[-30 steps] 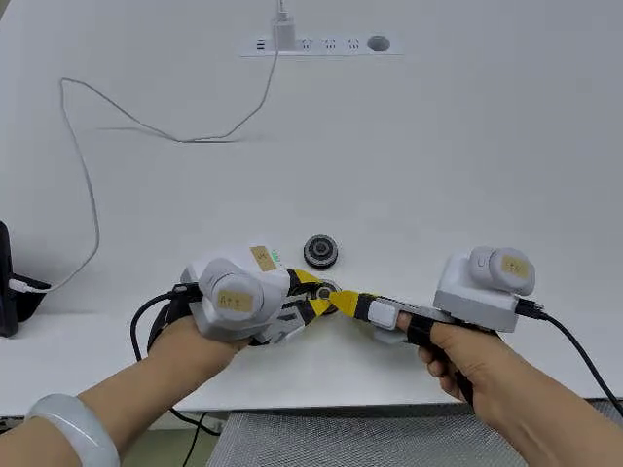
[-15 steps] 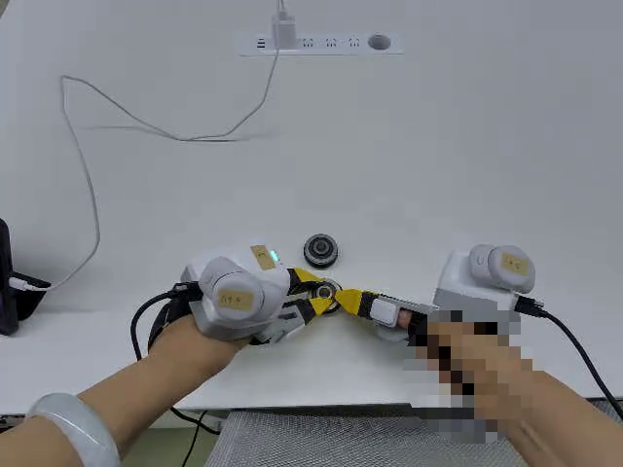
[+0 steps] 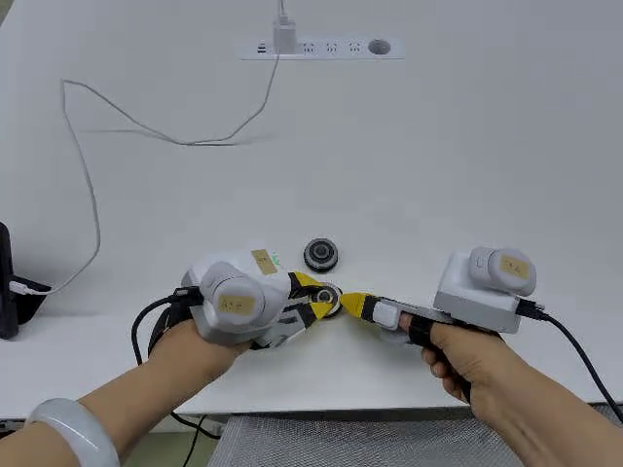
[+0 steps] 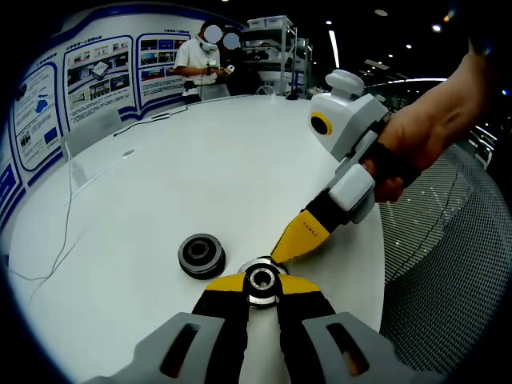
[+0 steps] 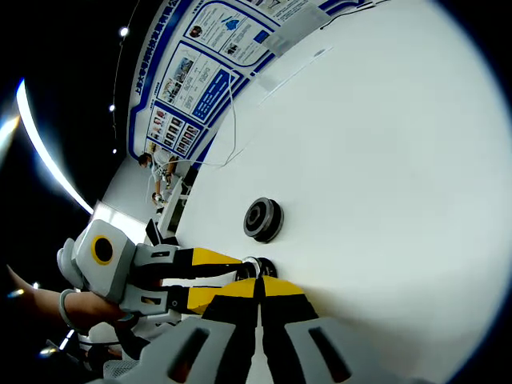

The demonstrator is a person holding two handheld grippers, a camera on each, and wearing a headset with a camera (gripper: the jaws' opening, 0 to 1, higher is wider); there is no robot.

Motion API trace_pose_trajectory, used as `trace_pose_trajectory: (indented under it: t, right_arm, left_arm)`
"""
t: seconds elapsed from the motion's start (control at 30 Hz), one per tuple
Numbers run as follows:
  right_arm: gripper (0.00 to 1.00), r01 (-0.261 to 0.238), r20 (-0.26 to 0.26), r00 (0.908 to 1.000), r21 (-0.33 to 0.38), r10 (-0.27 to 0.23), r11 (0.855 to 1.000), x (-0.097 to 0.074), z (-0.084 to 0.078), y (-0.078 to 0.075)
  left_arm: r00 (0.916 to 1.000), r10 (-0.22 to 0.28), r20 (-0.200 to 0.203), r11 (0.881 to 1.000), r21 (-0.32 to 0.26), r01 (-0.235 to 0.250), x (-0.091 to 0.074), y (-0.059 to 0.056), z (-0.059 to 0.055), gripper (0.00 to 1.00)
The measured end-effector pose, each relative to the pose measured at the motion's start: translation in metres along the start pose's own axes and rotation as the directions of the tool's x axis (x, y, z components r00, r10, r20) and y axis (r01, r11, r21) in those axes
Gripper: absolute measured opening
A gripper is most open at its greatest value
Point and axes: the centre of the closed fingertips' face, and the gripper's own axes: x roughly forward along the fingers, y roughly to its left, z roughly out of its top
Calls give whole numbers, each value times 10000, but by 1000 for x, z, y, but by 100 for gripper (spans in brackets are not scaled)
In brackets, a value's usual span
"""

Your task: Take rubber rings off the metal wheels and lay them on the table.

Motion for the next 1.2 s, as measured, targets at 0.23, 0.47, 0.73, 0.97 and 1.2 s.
trace_pose_trajectory:
  t: [0.23,0.47,0.73,0.97,1.2]
  right_arm:
    - [1,78,24,10000,-69,-77,9999,0,-1,-2]
    - [1,96,103,9999,-38,-96,9999,-1,-1,0]
    - [1,74,100,9999,-43,-74,10000,-1,0,3]
    - [1,71,93,9999,-29,-70,10000,-2,0,5]
    - [1,12,114,9999,50,-12,10000,-1,0,7]
  left_arm:
    - [10000,2,-9,10000,9,-2,0,0,0,13]
    - [10000,-2,-40,10000,24,2,0,0,0,13]
    - [10000,23,-57,10000,10,-23,0,0,-1,13]
    - [10000,29,-56,10000,15,-28,0,0,0,13]
    - [10000,16,-27,10000,3,-16,0,0,0,13]
